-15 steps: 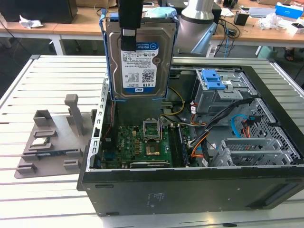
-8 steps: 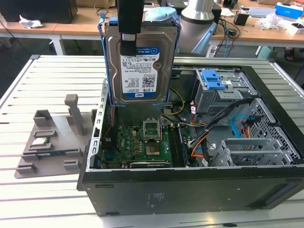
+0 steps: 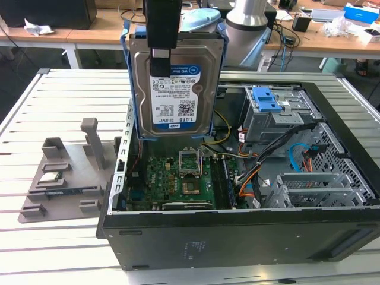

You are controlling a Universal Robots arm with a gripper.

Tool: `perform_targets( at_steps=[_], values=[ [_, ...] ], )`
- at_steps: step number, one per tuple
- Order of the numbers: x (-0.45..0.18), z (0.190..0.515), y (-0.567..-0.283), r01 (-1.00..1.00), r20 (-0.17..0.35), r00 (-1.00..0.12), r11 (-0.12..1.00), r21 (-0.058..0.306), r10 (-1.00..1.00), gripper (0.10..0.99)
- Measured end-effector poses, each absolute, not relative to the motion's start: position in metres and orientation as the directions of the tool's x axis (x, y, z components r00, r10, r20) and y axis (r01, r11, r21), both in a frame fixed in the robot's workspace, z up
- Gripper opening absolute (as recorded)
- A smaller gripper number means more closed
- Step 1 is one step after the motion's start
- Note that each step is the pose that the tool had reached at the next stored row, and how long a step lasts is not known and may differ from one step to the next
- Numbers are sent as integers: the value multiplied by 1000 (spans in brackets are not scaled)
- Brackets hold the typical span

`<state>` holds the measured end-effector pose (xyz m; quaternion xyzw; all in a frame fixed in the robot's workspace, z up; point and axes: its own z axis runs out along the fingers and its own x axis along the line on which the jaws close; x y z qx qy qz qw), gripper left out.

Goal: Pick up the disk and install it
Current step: 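Pick up the disk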

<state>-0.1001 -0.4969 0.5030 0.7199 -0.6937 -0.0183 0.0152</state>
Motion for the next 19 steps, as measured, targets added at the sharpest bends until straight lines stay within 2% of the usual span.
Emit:
perform_targets(
  at_steps=[19],
  values=[
    [-100, 503, -539, -998, -4, 37, -37, 47, -999, 365]
  ],
)
